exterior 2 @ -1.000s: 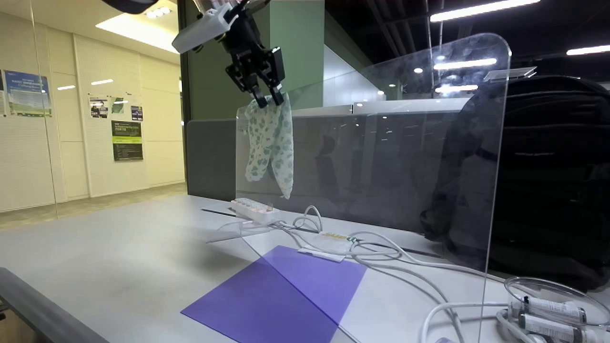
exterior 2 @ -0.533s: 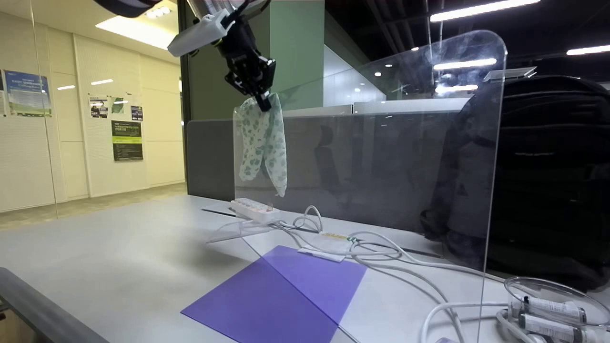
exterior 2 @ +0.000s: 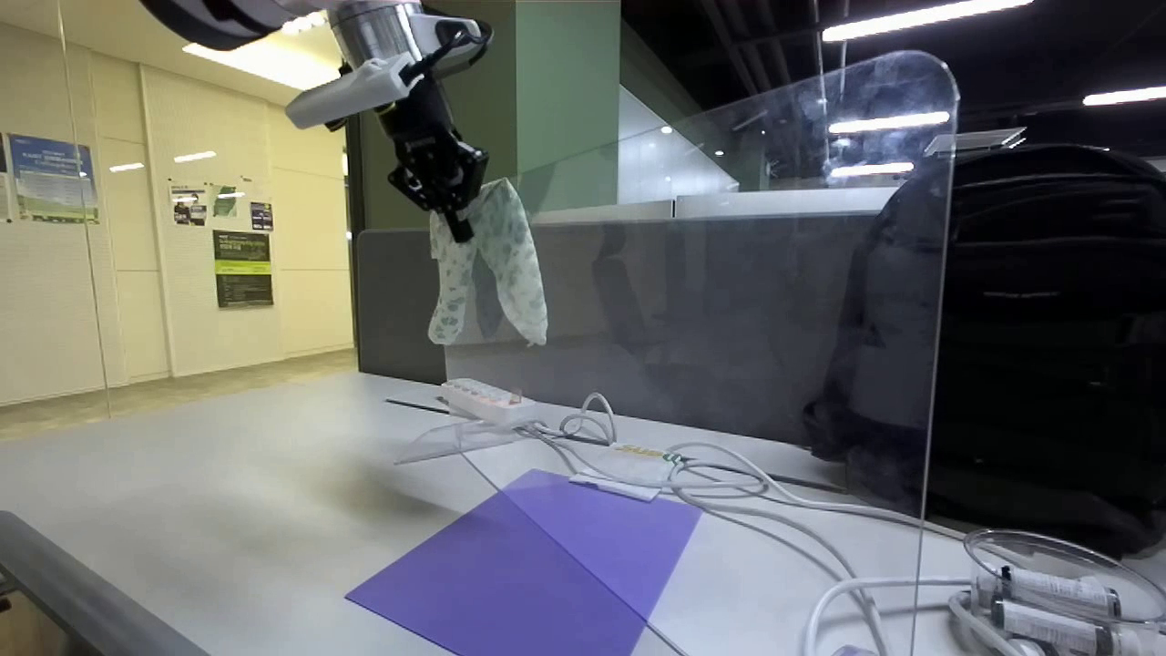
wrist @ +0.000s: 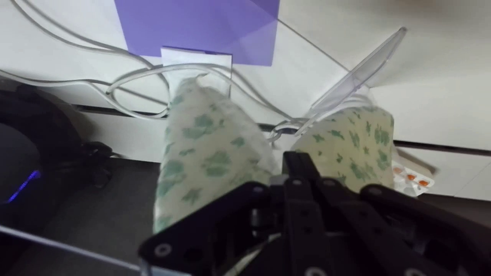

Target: Pick up the towel from the glass screen and put it on the table.

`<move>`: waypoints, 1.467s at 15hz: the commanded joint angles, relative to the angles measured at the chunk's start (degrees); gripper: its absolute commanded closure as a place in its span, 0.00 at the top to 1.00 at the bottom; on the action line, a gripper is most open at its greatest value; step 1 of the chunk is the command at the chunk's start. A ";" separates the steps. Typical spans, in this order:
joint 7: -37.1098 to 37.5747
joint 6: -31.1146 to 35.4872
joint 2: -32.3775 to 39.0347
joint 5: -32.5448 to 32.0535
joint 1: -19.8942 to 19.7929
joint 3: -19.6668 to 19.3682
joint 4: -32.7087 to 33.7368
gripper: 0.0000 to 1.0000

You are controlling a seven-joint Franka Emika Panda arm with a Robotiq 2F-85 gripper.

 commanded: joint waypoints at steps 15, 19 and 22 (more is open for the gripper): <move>-3.56 -25.61 30.05 -10.58 15.18 0.94 24.42 0.00; -3.22 -29.08 33.72 -12.75 18.66 0.36 28.17 0.32; -2.56 -30.16 34.15 -14.12 20.20 -0.17 29.62 0.52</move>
